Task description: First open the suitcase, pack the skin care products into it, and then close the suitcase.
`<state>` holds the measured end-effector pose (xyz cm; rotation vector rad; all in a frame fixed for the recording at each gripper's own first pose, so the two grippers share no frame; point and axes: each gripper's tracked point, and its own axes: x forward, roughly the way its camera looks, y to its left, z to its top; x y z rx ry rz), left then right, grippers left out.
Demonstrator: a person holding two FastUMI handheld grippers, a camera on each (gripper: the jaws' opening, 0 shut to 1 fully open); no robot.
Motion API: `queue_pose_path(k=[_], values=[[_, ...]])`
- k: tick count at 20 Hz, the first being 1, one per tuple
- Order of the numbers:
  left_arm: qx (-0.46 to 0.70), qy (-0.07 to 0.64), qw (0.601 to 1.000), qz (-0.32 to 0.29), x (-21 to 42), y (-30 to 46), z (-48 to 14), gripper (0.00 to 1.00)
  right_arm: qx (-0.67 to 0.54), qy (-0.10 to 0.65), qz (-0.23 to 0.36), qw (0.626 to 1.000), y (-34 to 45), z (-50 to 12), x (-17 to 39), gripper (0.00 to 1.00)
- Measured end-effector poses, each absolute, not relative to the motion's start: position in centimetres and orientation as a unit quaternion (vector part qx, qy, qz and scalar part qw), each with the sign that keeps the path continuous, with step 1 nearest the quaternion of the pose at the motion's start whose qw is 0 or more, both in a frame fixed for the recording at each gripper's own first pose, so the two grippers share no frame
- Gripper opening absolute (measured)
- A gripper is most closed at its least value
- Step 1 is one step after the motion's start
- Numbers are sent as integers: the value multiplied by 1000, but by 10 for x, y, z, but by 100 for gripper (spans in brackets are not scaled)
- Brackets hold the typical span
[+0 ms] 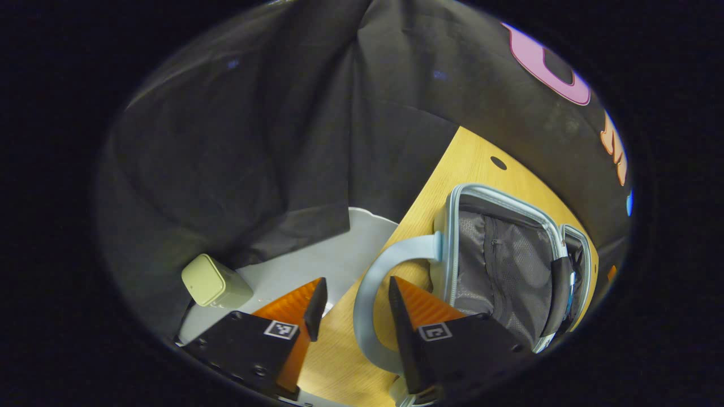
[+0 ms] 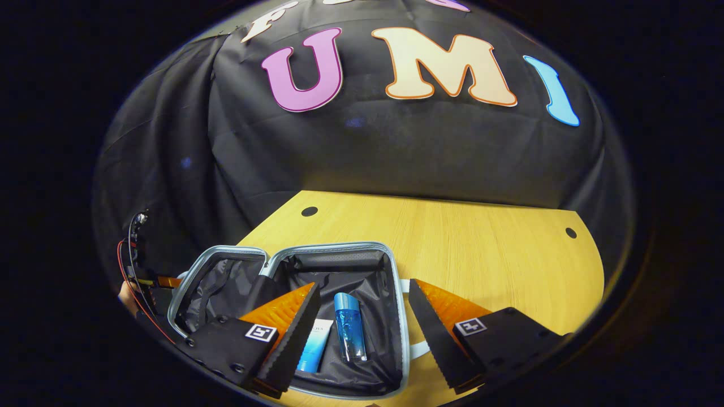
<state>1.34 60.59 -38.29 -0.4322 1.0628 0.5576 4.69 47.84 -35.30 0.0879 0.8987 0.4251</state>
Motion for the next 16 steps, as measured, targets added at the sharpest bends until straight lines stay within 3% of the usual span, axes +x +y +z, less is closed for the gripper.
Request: queue_pose_path(k=[3, 5, 6, 7, 16], values=[[-212, 499, 800, 256, 18, 596, -388, 12, 36, 419, 210, 883, 475, -346, 47, 98], [-203, 479, 818, 246, 27, 595, -369, 5, 33, 411, 216, 885, 472, -338, 46, 98], [-192, 476, 822, 247, 28, 594, -356, 4, 32, 405, 221, 887, 472, -334, 45, 94], [-178, 472, 828, 245, 29, 596, -346, 1, 30, 396, 226, 889, 470, -328, 45, 98], [-73, 378, 900, 204, 99, 545, -191, 0, 10, 293, 288, 912, 450, -266, 46, 99]])
